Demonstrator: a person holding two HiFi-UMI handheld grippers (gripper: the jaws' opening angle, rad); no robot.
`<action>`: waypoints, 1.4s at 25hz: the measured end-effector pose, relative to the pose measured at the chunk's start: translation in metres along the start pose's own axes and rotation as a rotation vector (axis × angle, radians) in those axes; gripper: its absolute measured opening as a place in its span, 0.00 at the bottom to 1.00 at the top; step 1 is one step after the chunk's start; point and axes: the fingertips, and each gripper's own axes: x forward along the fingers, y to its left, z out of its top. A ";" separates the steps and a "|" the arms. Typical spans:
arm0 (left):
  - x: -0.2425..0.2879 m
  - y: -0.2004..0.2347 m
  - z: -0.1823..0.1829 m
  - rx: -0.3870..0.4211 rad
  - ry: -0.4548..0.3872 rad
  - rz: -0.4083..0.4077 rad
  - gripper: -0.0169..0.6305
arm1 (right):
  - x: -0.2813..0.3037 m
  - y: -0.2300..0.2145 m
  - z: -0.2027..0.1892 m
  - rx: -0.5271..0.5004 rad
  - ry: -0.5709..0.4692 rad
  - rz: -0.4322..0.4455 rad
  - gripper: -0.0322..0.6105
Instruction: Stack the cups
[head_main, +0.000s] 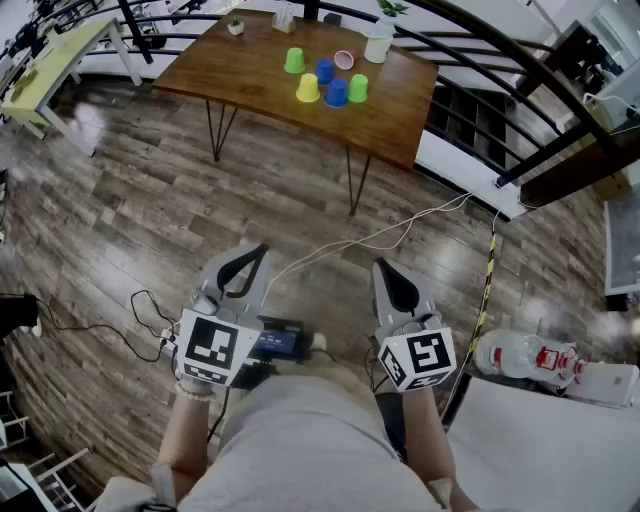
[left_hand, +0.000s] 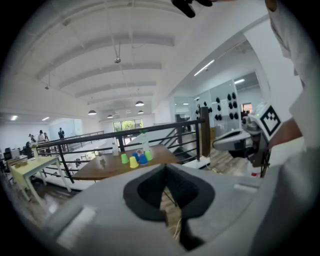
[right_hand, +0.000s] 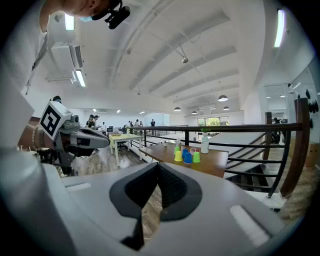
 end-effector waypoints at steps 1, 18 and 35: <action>0.000 0.000 0.000 0.001 0.000 0.000 0.02 | 0.000 0.000 0.000 0.000 0.002 0.000 0.05; -0.002 0.005 0.000 -0.041 -0.008 0.001 0.02 | 0.003 0.011 0.007 -0.028 -0.012 0.023 0.05; -0.004 0.010 0.004 -0.077 -0.046 -0.014 0.22 | 0.006 0.011 0.014 0.051 -0.033 0.011 0.24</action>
